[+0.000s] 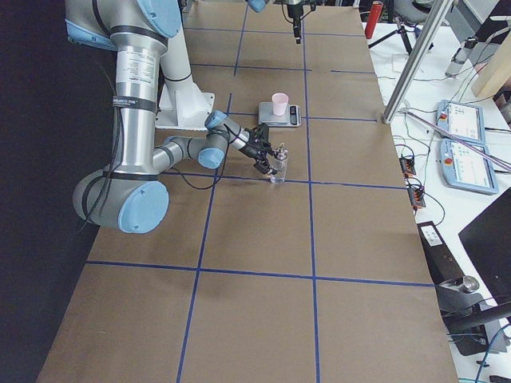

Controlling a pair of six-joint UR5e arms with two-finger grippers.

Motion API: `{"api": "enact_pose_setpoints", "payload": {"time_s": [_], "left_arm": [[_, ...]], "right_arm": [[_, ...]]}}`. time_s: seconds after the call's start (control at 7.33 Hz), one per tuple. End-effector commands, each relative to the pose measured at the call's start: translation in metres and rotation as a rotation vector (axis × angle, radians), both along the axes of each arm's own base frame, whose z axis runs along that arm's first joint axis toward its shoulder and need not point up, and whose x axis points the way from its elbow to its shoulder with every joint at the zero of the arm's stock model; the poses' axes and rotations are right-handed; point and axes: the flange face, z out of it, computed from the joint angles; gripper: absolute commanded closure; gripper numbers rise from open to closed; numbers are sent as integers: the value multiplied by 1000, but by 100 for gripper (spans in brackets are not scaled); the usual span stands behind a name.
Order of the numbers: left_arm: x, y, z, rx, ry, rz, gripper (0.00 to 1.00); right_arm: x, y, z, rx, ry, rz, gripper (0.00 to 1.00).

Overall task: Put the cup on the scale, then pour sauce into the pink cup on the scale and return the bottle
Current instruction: 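Grasp the glass dispenser's neck with the right gripper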

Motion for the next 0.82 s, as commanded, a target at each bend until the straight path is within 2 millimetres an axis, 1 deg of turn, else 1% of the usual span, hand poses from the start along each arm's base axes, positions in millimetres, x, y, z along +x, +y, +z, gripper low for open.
{"api": "enact_pose_setpoints", "payload": {"time_s": [0.0,0.14,0.27,0.41,0.55,0.68], "left_arm": [[-1,0,-1,1,2,-2,45],[-1,1,-2,1,4,-1,45],[-2,1,-3,4,5,-1,45],[-2,2,-4,5,6,-1,45],[-2,2,-4,5,6,-1,45],[-4,1,-3,5,5,-3,45]], "right_arm": [[-11,-2,-1,7,-3,2,0],[-16,-3,-3,8,-10,2,0],[-20,-5,5,4,7,1,0],[-20,-5,8,11,-7,-3,0],[-18,-6,24,23,-26,-2,0],[-23,-7,36,26,-29,-5,1]]}}
